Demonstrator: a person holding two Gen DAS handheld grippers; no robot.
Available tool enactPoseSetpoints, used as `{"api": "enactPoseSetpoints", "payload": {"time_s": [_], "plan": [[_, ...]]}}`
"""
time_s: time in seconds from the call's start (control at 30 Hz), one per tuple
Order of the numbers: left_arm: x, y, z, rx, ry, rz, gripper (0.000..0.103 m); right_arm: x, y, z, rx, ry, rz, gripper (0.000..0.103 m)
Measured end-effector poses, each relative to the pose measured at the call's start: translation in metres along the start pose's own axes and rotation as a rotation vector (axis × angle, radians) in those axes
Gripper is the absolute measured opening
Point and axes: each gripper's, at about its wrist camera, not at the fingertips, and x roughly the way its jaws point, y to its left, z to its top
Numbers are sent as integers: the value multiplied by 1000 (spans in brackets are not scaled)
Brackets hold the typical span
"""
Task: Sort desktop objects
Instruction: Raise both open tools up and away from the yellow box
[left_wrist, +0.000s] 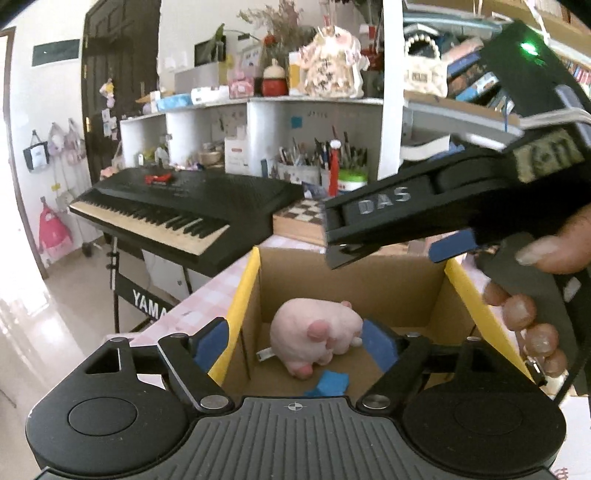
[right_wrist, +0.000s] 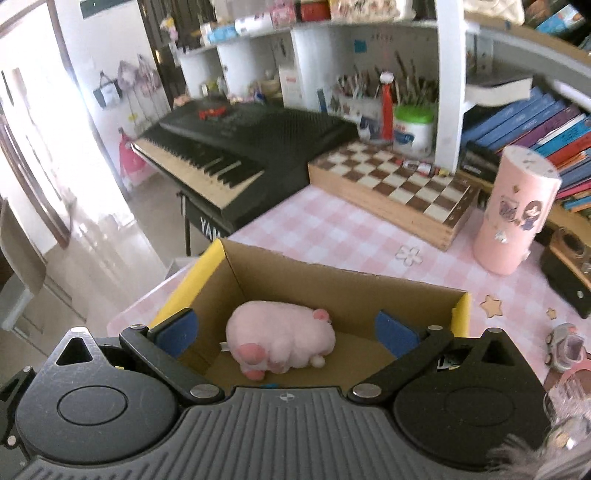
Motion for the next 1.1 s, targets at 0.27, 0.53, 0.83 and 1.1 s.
{"api": "enactPoseSetpoints", "payload": {"time_s": [0.27, 0.53, 0.83, 1.1], "plan": [[-32, 17, -3, -44, -50, 10, 84, -48, 3, -24, 26, -97, -13, 103], [-61, 36, -12, -78, -75, 16, 84, -94, -3, -61, 69, -192, -70, 103], [-90, 57, -30, -117, -72, 25, 84, -127, 0, -115, 124, -261, -187, 103], [-116, 66, -53, -94, -58, 16, 84, -142, 19, -161, 136, -282, -260, 103]]}}
